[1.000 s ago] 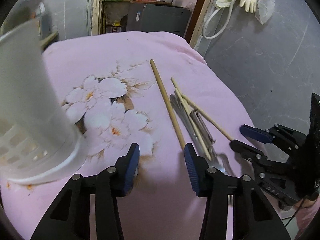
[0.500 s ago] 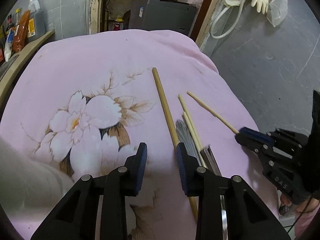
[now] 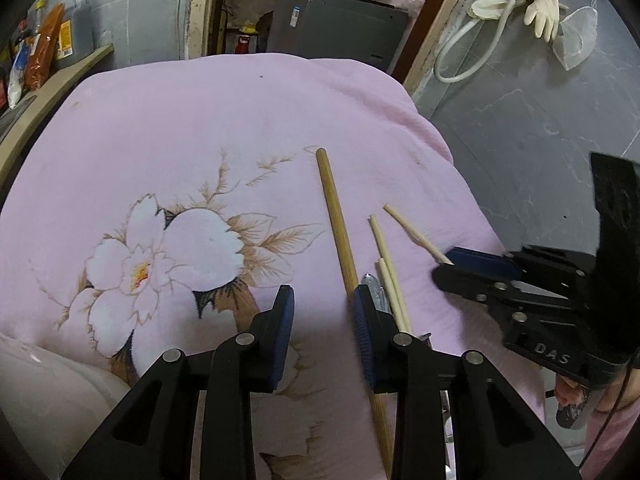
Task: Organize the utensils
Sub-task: 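Close the left tool on another wooden chopstick beside the fork, then lift both held chopsticks and carry them over the white caddy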
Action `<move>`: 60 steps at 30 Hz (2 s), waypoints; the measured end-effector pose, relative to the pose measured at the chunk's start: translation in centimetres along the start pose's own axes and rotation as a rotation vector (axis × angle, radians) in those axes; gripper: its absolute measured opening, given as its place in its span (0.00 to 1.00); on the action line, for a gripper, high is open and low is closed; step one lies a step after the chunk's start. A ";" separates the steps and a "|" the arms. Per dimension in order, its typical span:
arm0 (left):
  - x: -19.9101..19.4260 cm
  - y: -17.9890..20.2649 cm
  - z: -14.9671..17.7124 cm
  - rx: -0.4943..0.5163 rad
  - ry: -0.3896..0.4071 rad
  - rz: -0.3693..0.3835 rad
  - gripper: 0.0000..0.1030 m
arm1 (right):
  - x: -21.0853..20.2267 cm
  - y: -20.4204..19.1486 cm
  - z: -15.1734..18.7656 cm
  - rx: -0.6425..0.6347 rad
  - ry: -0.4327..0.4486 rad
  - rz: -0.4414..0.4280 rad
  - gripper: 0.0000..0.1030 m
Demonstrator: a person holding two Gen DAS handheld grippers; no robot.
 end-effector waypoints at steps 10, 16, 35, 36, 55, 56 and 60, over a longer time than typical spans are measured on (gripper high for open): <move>-0.1 0.3 0.7 -0.012 -0.016 -0.005 0.00 | -0.9 0.2 0.6 0.102 0.056 0.004 0.03; -0.7 0.6 1.2 -0.023 -0.024 0.039 0.00 | -2.5 -0.2 2.3 0.165 0.136 -0.019 0.03; -1.0 1.0 1.6 -0.019 -0.042 0.089 0.15 | -3.6 -0.6 3.9 0.194 0.153 -0.066 0.03; -0.7 1.0 1.6 -0.015 -0.042 0.082 0.15 | -3.6 -0.5 3.9 0.197 0.155 -0.070 0.03; -0.7 0.1 1.1 -0.023 0.025 0.023 0.04 | -3.8 0.0 3.2 0.244 0.217 -0.018 0.03; -1.2 0.2 1.5 -0.027 0.037 0.031 0.04 | -4.1 -0.1 3.1 0.247 0.234 -0.020 0.03; -3.8 0.6 2.8 -0.040 0.112 0.058 0.04 | -6.4 -0.9 3.1 0.242 0.343 -0.012 0.03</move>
Point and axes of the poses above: each gripper's, at about its wrist camera, not at the fingertips, and x roughly the way its jaws point, y to its right, z to its underside, the point moved 9 cm from there along x, roughly the way its jaws point, and after that the axes turned 4 degrees about z, right-handed, at the moved point
